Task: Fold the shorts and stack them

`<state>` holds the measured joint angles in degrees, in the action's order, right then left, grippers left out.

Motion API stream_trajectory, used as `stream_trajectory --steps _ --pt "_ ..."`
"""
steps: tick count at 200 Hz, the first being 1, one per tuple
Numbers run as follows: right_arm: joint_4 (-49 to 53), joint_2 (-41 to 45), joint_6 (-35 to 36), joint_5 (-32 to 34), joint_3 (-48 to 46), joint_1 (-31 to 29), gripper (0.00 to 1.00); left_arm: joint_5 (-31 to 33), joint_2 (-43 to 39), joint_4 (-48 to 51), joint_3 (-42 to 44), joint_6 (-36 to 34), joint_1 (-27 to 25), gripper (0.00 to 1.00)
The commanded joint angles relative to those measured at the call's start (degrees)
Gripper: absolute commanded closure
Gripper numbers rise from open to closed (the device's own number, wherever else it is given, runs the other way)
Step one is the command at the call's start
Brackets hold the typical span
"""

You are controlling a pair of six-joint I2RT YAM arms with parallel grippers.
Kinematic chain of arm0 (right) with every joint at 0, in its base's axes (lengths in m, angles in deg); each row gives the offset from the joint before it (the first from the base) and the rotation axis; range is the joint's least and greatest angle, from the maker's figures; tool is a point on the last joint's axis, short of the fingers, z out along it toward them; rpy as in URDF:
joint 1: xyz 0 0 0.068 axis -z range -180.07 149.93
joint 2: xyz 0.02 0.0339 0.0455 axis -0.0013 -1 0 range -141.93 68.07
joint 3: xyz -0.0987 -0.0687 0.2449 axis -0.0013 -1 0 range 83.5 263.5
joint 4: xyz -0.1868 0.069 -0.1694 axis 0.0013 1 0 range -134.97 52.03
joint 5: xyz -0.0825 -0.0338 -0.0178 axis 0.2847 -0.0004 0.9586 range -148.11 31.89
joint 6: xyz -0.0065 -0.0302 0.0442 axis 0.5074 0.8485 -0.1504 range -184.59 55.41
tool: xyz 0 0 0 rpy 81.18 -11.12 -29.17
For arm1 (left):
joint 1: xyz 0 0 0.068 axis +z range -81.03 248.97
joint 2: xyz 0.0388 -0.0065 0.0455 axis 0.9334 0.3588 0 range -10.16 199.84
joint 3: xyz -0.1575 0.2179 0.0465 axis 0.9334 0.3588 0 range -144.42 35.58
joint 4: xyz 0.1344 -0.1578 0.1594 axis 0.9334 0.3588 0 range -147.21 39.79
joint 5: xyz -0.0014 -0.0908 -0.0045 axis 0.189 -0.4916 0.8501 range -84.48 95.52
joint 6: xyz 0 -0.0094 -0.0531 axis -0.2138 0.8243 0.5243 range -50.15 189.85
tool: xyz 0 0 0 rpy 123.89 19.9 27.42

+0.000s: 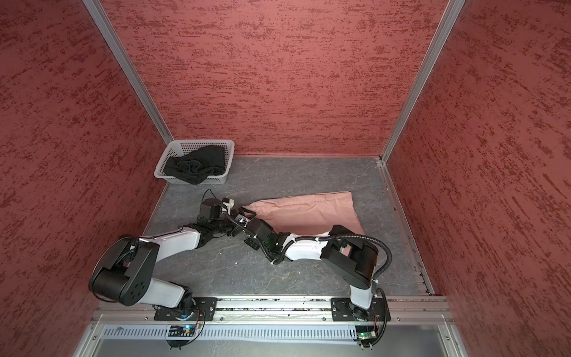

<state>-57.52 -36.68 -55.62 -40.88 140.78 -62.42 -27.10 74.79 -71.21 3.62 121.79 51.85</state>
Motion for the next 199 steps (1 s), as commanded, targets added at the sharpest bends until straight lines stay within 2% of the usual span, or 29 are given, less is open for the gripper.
stream_trajectory --steps 1,17,23,34,40,63,81,100,121,137,165,185,199 --pt "-1.65 0.38 1.46 0.13 -0.38 -1.1 1.0 -1.17 1.91 -0.35 -2.78 -1.8 -0.28 0.25" --pt "-1.46 0.8 1.42 -0.21 -0.69 -1.2 0.99 -1.61 2.64 0.08 -3.71 -2.36 -0.29 0.36" --pt "-1.34 1.0 1.53 -0.76 -0.9 -1.2 0.9 -1.68 2.68 0.51 -4.02 -2.53 -0.28 0.42" --pt "-1.42 2.12 1.35 -1.72 -1.48 -1.3 0.67 -1.91 2.55 1.49 -4.39 -3.17 -0.28 0.53" --pt "-1.48 3.04 0.84 -2.65 -1.89 -1.29 0.59 -2.01 2.42 2.45 -4.62 -3.59 -0.28 0.59" --pt "-1.24 8.49 -2.35 -5.46 -3.53 -1.05 0.34 -1.7 1.08 7.66 -5.62 -6.51 -0.28 0.76" --pt "1.22 13.51 -6.95 -9.37 -4.01 0.63 0.25 -0.14 -0.6 13.82 -6.82 -10.13 -0.19 0.86" --pt "3.33 18.96 -13.73 -17.3 -5.44 4.98 0.28 1.26 -2.16 20.76 -9.05 -14.61 0.44 0.92" --pt "5.25 24.71 -20.74 -24.84 -8.08 11.35 0.38 1.62 -3.67 27.06 -11.28 -18.35 1.59 0.94" --pt "8.29 26.69 -22.55 -27.59 -9.5 15.06 0.46 1.86 -5.04 30.83 -12.48 -20.47 2.56 0.94" --pt "14.53 22.47 -22.25 -29.69 -9.09 16.47 0.61 2.92 -6.62 35.67 -14.76 -23.54 3.67 0.94" --pt "13.27 16.72 -24.57 -34.81 -8.66 16.91 0.78 4.52 -6.83 41.23 -17.86 -26.04 3.86 0.94" --pt "10.79 12.57 -25.71 -37.81 -7.77 16.92 0.89 8.1 -6.64 47.49 -21.12 -28.28 4.19 0.97"
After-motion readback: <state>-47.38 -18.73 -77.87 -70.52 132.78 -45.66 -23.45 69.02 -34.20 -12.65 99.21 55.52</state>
